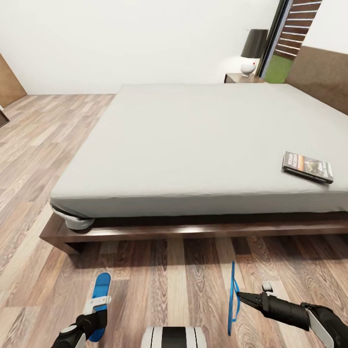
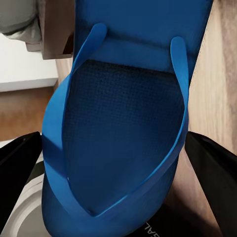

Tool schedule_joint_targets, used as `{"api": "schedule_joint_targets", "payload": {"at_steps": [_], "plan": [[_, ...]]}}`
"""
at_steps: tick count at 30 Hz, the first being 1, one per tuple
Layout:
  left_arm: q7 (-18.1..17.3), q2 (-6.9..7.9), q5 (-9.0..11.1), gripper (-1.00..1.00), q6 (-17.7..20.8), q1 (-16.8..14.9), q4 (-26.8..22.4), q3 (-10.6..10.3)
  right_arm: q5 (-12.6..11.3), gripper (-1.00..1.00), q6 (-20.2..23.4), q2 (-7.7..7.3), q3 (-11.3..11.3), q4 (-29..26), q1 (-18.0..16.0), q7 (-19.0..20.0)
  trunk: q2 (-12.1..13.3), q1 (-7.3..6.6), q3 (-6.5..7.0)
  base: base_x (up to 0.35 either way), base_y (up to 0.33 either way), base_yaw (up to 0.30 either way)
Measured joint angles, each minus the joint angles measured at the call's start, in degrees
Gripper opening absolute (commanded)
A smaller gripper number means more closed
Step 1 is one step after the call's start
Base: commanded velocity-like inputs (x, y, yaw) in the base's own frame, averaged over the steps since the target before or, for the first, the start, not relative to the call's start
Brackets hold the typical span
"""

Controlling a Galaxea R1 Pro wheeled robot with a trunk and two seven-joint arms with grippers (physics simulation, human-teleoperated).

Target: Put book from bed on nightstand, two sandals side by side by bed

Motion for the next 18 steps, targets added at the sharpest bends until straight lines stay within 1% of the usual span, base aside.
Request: {"api": "schedule_joint_targets", "payload": {"at_steps": [4,14,18], "plan": [[0.0,0.0,0.0,-1.0,-0.04,0.0,0.02,0.02,-0.02,-1.0,0.01,0.0,0.0,0.0,0.0,0.0,0.0,0.02,0.0,0.114,0.0,0.0],[0.18,0.0,0.0,-1.0,-0.04,0.0,-0.05,0.09,-0.02,-1.0,0.01,0.0,0.0,0.0,0.0,0.0,0.0,0.03,0.0,0.008,0.0,0.0],[0.3,0.0,-0.01,-1.0,0.04,0.0,-0.01,0.1,0.01,-1.0,0.0,0.0,0.01,0.0,0.0,0.0,-0.05,0.14,-0.88,0.0,0.0,0.0]]}}
